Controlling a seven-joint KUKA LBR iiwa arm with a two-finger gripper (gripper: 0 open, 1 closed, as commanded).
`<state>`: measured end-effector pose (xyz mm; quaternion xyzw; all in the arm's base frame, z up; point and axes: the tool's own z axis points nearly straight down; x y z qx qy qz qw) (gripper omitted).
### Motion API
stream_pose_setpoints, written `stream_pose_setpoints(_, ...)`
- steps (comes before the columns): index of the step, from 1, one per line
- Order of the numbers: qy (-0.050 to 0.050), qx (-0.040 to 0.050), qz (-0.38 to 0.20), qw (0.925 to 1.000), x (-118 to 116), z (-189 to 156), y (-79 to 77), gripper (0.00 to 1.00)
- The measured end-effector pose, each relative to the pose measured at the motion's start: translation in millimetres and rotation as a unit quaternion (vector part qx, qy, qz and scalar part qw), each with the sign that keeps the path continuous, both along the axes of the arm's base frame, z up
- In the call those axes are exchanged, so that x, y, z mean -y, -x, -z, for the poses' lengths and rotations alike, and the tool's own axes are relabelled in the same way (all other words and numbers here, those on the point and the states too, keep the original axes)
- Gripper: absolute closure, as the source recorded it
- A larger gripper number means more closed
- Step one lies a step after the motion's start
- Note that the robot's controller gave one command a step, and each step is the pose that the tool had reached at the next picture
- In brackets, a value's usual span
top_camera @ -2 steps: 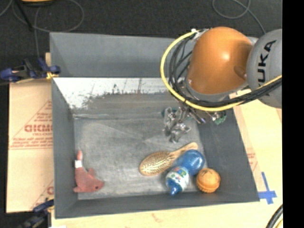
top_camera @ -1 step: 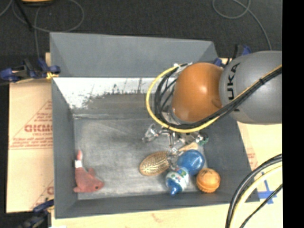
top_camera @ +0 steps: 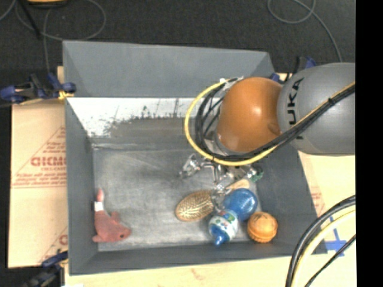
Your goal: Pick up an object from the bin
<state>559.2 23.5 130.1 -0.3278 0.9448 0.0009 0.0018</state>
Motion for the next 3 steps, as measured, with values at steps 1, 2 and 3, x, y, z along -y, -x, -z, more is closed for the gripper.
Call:
stream_pose_setpoints(1, 0.003, 0.0085, -0.268, 0.9634, -7.7, 48.6, 10.2, 1.0)
stream_pose_setpoints(2, 0.003, 0.0085, -0.268, 0.9635, -7.7, 48.6, 10.2, 1.0)
stream_pose_setpoints(3, 0.001, -0.0018, -0.279, 0.9602, -7.2, 9.3, 9.6, 1.0)
